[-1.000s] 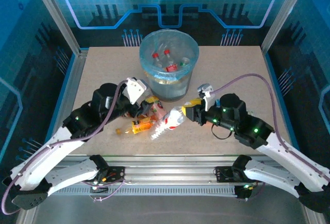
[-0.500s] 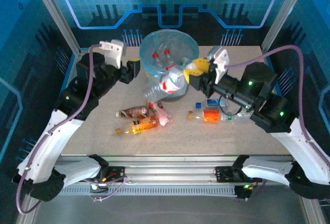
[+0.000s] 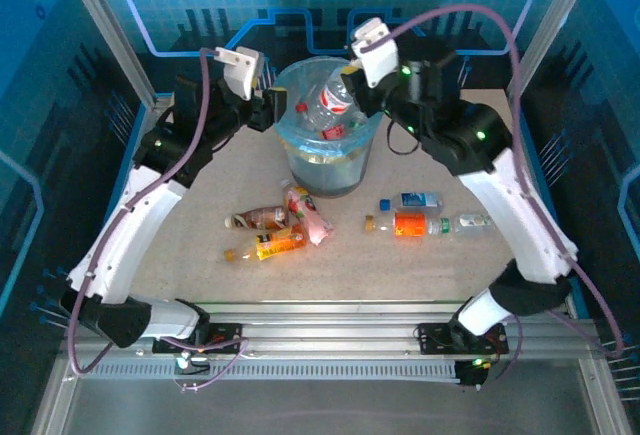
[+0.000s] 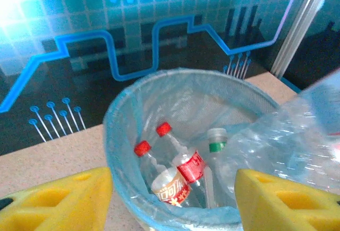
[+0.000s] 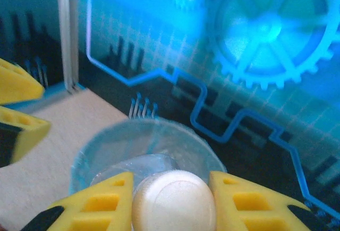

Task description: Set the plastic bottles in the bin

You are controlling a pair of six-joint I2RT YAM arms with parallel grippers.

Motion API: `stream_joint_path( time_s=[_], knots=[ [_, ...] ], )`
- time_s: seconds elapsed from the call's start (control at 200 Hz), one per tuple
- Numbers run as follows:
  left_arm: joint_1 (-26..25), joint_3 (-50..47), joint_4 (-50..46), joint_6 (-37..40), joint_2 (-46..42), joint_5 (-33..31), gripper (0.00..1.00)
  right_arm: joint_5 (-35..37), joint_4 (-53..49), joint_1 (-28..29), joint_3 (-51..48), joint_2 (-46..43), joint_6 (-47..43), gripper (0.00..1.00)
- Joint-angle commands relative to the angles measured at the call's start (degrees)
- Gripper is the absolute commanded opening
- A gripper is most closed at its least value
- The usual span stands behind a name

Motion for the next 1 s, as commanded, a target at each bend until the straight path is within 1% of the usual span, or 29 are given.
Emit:
stream_joint_path(
  time_s=[0.0,0.08,0.2,0.36,0.455,0.745,0.995],
  knots=[
    [0.62,-2.13,2.89,-1.72,0.04,4.97,0.64,0.03,-7.40,-1.93,5.66,4.67,-0.61,0.09],
    [0.76,-2.70,2.97,-2.94,0.52,6.57,0.64,-1.04,-9.83,-2.70,8.39,8.55,-0.87,0.10],
    [1.17,-5.28,3.88,-3.87,0.12,9.13,0.64,-2.64,-9.60,-3.51,6.83,11.60,-1.84,0.11],
    [1.61,-8.49,5.24,-4.57,-0.61,9.64,0.65,-8.95,-10.24,-5.71,5.78,15.11,0.00,0.12],
    [1.66,-9.02,5.27,-4.87,-0.48,9.98,0.65,-9.89,-11.91,-6.53,6.12,17.59,-0.39,0.14],
    [1.85,-9.31,6.00,-6.18,0.09,11.64,0.65,-15.62,-7.99,-8.90,-1.33,20.41,-1.78,0.16],
    [2.19,-9.40,6.04,-6.13,0.18,11.41,0.64,-17.75,-5.24,-9.55,-2.74,23.72,-4.22,0.21]
  ],
)
